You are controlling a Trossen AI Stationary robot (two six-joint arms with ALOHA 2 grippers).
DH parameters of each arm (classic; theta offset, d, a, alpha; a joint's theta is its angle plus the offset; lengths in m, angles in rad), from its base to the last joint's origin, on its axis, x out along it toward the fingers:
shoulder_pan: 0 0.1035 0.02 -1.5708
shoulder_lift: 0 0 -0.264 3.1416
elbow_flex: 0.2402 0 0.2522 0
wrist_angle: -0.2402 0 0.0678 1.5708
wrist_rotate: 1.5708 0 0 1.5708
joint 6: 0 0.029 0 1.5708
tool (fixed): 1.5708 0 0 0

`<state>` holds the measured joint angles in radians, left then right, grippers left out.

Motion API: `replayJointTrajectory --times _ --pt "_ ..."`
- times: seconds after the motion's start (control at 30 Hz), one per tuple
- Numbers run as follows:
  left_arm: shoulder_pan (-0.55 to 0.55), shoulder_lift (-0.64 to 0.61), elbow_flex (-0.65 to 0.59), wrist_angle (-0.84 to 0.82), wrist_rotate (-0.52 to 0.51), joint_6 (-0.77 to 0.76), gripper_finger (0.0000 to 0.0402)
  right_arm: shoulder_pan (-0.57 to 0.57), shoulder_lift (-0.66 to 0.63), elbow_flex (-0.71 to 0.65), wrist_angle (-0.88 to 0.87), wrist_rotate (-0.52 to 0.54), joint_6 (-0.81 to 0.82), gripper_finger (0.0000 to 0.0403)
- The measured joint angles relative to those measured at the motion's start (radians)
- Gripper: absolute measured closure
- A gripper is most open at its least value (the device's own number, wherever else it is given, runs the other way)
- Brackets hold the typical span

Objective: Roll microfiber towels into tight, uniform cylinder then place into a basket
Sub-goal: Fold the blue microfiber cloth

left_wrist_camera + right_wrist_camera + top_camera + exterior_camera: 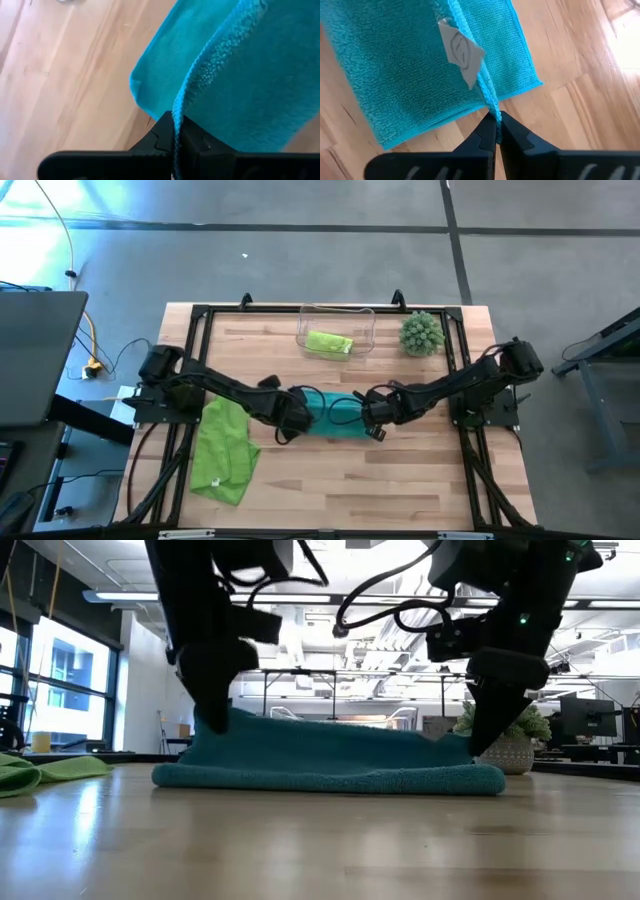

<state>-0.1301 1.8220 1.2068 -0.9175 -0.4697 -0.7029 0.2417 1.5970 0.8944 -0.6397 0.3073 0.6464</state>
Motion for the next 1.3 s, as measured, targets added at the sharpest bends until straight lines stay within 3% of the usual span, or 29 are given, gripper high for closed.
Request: replayJointTrajectory --times 0.37,0.77,1.1,1.2,1.3 --pt "0.000 0.079 0.000 0.002 -0.167 0.026 0.0401 -0.083 0.003 0.000 0.011 0.005 -0.084 0.0402" --pt "0.001 0.080 0.000 0.015 -0.174 0.026 0.0401 -0.120 0.013 0.000 0.012 -0.006 -0.122 0.0399" --pt "0.019 0.080 0.000 0.062 -0.198 0.091 0.0401 -0.118 -0.014 0.013 -0.111 -0.028 -0.127 0.0291" --pt "0.027 0.079 0.000 0.069 -0.189 0.094 0.0401 -0.112 -0.032 0.042 -0.187 -0.030 -0.077 0.0275" --pt "0.033 0.079 0.000 0.072 -0.185 0.097 0.0401 -0.088 -0.048 0.053 -0.158 -0.034 -0.068 0.0274"
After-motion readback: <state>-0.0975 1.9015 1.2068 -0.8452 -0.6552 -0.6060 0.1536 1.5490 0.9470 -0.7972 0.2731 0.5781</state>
